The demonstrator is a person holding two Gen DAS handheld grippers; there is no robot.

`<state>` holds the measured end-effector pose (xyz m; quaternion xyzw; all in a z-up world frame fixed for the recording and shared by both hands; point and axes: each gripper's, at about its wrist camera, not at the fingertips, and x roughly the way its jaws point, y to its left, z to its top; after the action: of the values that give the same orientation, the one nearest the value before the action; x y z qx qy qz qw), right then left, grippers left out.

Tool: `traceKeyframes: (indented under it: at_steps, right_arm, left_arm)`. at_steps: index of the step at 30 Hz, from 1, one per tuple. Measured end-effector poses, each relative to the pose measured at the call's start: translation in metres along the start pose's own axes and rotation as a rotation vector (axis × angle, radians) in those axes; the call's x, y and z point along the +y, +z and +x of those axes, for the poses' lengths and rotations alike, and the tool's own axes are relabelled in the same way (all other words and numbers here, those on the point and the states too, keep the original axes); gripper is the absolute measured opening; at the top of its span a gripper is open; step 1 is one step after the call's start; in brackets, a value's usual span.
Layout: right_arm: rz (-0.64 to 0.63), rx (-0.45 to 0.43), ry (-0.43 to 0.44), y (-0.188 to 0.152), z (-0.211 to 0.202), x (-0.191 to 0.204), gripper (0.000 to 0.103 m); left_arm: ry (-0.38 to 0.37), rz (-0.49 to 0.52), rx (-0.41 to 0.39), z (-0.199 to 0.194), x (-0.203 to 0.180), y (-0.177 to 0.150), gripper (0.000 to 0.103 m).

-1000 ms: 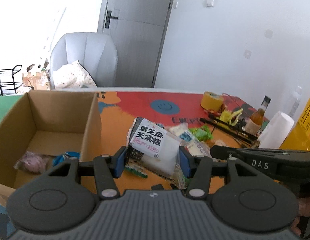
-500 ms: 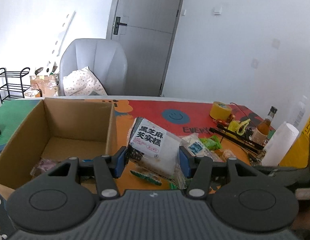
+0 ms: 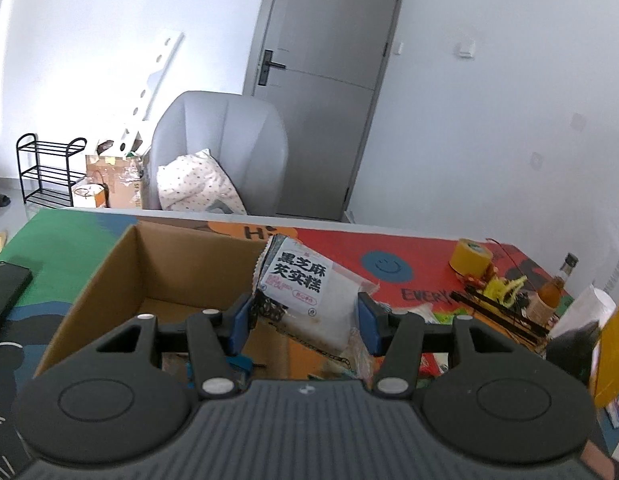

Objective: Organize snacks
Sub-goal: 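Carry the white pack and green snack over the cardboard box with both tools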

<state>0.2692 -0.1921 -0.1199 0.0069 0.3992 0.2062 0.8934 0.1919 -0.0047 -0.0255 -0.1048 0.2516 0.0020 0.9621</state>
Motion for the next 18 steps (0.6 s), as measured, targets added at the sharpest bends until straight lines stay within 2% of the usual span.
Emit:
traceKeyframes:
  at_steps: [1,2,18]
  right_arm:
    - [-0.008,0.002,-0.014,0.001,-0.001,0.001,0.044]
    - [0.006,0.011,-0.001,0.003,-0.001,-0.001,0.031]
    - [0.006,-0.107,0.014,0.024,-0.043,0.01,0.03]
  left_arm:
    - [0.003,-0.005,-0.003,0.0,0.003,0.001,0.053]
    - [0.007,-0.009,-0.006,-0.001,0.005,0.002,0.053]
    - [0.089,-0.068,0.001,-0.007,0.047,0.003,0.053]
